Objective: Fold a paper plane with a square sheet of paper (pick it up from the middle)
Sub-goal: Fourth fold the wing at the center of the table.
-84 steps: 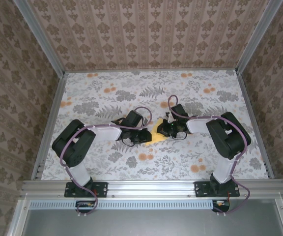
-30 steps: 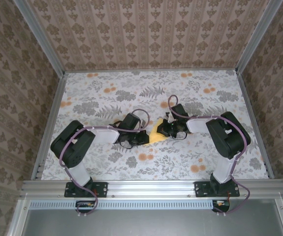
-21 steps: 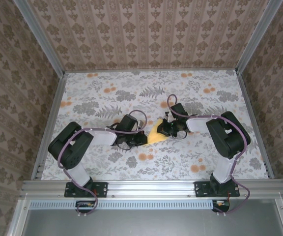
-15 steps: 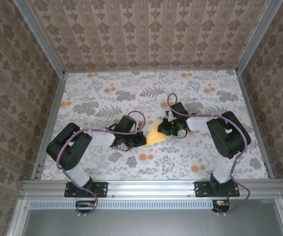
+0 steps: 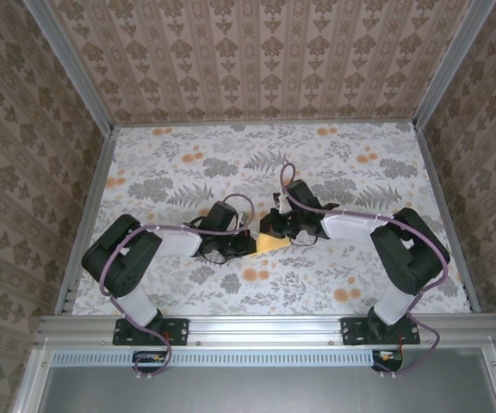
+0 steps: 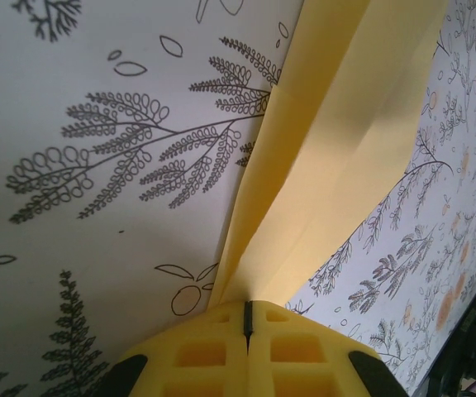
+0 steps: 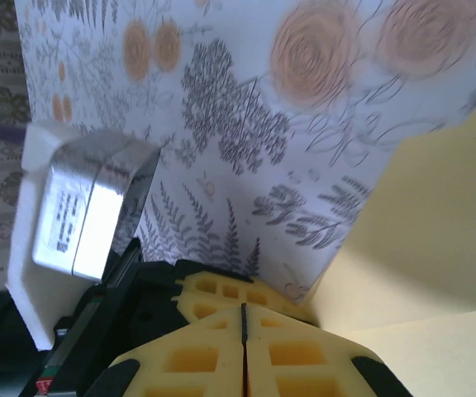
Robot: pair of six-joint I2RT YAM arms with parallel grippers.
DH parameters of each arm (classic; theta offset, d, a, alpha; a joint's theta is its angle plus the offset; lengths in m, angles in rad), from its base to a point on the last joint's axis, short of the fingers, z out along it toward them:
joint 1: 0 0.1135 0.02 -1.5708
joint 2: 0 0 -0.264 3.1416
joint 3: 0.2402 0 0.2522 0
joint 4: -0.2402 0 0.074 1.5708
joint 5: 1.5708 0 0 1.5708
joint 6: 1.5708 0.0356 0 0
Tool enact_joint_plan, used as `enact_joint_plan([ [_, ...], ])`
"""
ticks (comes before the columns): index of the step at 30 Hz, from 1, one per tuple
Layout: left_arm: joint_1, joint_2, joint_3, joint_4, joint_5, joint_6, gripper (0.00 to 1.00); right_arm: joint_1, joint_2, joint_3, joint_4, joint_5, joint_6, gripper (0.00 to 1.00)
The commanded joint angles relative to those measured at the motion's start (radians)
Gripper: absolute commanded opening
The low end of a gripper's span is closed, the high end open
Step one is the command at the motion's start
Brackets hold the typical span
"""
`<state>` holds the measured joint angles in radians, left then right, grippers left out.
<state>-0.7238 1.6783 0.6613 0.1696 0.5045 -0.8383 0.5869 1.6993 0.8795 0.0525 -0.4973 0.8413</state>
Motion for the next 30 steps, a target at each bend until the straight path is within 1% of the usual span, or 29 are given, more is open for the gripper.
enact_joint_plan([
  [1,0.007,0.038,-0.026,-0.078,-0.015,-0.008,0.00,0.027,0.053,-0.006,0.027,0.041,0.058,0.08],
  [9,0.009,0.031,-0.038,-0.071,-0.021,-0.022,0.00,0.047,0.122,-0.013,0.034,0.068,0.106,0.07],
  [16,0.014,0.028,-0.046,-0.072,-0.027,-0.035,0.00,0.040,0.140,-0.038,0.043,0.071,0.091,0.07],
  [22,0.022,0.020,-0.063,-0.076,-0.033,-0.053,0.00,-0.009,0.125,-0.087,0.047,0.089,0.060,0.06],
  [30,0.028,0.026,-0.078,-0.090,-0.034,-0.065,0.00,-0.084,0.119,-0.105,0.053,0.106,0.030,0.06],
])
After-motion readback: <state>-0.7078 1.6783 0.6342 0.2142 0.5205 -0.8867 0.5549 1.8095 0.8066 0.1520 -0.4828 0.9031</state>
